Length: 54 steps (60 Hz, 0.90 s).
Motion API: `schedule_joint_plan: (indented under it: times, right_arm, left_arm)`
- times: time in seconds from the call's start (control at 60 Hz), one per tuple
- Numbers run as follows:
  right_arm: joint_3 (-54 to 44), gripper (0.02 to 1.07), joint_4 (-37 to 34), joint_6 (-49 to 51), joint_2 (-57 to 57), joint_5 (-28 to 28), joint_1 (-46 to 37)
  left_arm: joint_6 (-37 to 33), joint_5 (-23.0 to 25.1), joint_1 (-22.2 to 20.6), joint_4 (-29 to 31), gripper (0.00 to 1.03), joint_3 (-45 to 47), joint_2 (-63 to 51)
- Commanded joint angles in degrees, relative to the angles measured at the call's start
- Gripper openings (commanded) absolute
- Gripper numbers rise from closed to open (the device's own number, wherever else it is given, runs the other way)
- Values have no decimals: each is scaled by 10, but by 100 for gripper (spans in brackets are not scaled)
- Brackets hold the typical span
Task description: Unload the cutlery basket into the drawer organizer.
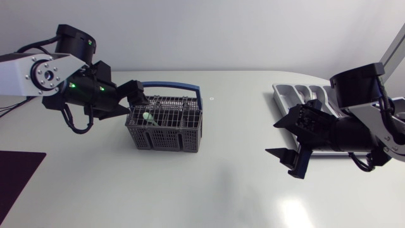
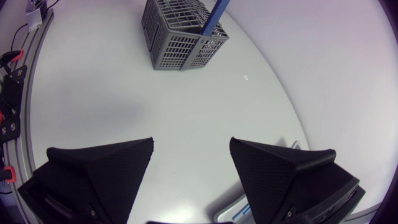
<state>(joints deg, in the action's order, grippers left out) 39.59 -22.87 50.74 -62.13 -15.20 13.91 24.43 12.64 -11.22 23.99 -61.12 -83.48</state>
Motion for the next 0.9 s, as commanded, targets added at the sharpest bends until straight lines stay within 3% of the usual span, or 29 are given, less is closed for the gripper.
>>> schedule_joint_plan:
  times: [0.0, 0.317, 0.65, 0.883]
  right_arm:
    - [-17, 90, -2, -7, 1, -2, 6]
    - [-15, 90, -2, -8, -2, -1, 10]
    - [-14, 90, -1, -12, -4, -1, 16]
    - [5, 90, 10, -61, -9, 0, 72]
  left_arm:
    - [2, 7, 7, 3, 86, -8, -29]
    - [6, 8, 12, -7, 82, -15, -56]
    - [8, 51, 23, -6, 83, -33, -34]
    - [11, 52, 24, -3, 83, -48, -86]
